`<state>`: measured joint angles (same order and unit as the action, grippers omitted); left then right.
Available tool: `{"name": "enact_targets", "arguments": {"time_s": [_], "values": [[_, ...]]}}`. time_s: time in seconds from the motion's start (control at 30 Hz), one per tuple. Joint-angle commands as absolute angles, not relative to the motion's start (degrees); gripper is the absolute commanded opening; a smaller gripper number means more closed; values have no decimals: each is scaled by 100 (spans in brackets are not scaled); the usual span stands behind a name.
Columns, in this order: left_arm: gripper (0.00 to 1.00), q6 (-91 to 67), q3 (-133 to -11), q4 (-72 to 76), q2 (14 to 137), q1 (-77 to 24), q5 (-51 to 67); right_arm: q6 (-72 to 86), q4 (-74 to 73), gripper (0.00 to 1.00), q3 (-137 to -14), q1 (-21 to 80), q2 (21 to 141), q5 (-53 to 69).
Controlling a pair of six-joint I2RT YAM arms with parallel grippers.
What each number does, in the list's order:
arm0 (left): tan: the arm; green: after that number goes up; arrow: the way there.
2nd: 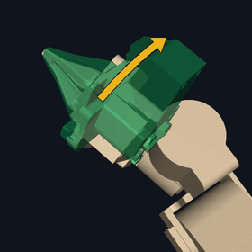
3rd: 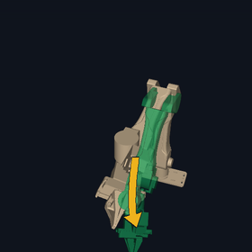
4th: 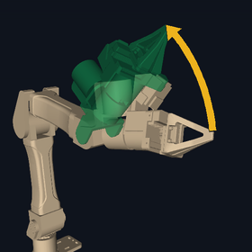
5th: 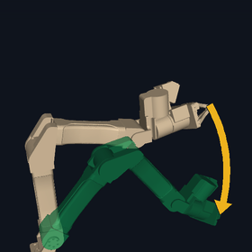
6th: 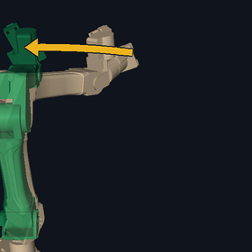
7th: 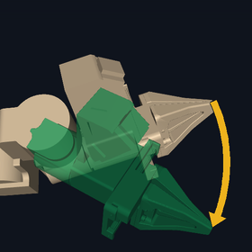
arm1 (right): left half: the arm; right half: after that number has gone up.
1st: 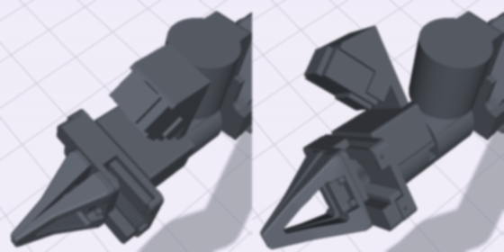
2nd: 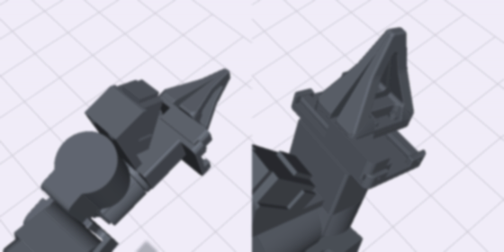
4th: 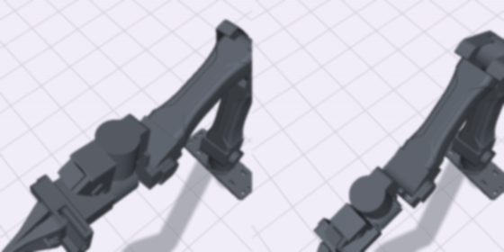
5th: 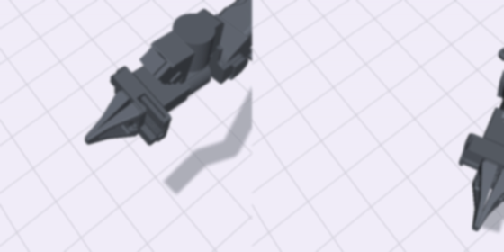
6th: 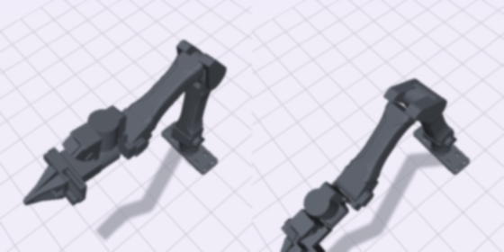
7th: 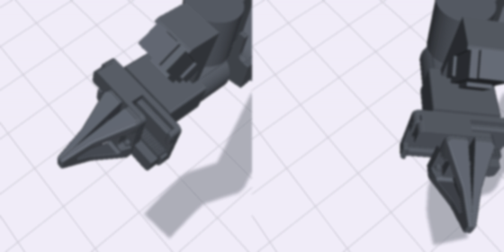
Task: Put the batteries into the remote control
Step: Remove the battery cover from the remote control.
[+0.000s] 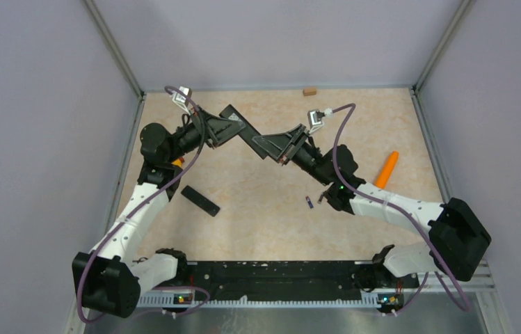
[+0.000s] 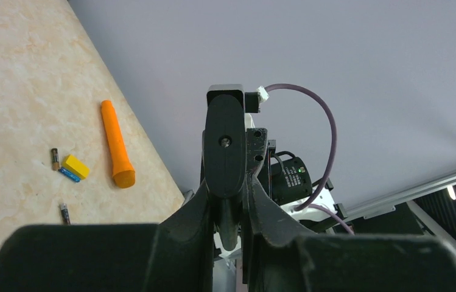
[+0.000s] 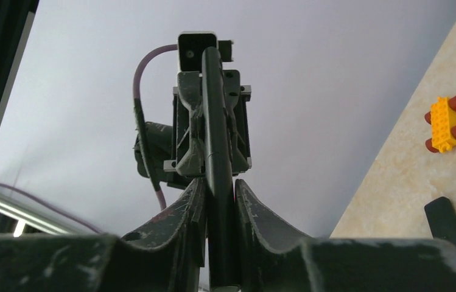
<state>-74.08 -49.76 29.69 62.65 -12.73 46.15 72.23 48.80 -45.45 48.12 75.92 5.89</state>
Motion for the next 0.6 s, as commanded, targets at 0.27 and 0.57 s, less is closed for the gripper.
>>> {"name": "enact_targets", "arguments": {"time_s": [0.27, 0.57], "values": [[0, -7861, -5463, 3303, 6043, -1250, 4295, 6875, 5749, 12, -3878, 4506, 7455, 1216], [0, -7756, -5345, 3371, 5942, -1242, 4109, 6952, 5142, 13, -3751, 4377, 7250, 1072]]}}
